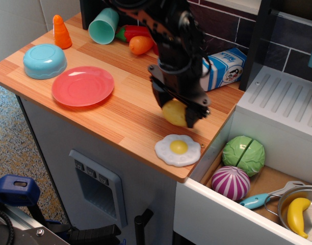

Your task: Put potato on plate

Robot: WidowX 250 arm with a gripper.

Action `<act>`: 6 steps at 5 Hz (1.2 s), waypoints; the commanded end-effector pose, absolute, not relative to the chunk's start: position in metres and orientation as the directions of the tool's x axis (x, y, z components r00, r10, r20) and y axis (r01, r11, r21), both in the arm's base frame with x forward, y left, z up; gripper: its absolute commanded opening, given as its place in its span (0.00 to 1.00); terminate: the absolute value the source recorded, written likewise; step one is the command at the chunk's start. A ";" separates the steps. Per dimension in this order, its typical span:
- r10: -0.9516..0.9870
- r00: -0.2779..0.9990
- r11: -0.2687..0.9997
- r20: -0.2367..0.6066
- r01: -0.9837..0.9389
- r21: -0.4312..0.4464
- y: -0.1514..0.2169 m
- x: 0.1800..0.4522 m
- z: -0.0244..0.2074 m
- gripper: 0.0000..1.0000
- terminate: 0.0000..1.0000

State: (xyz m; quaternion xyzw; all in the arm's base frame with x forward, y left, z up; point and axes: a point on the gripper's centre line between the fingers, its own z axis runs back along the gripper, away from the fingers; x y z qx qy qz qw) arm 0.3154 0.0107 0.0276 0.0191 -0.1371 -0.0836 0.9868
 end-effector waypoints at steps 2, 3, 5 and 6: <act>-0.227 0.944 0.965 0.239 0.186 0.185 0.100 0.299 0.106 0.00 0.00; -0.234 0.941 0.961 0.242 0.187 0.204 0.130 0.283 0.095 0.00 0.00; -0.241 0.924 0.966 0.298 0.198 0.168 0.160 0.296 0.070 1.00 0.00; -0.232 0.915 0.971 0.331 0.197 0.138 0.156 0.302 0.060 1.00 0.00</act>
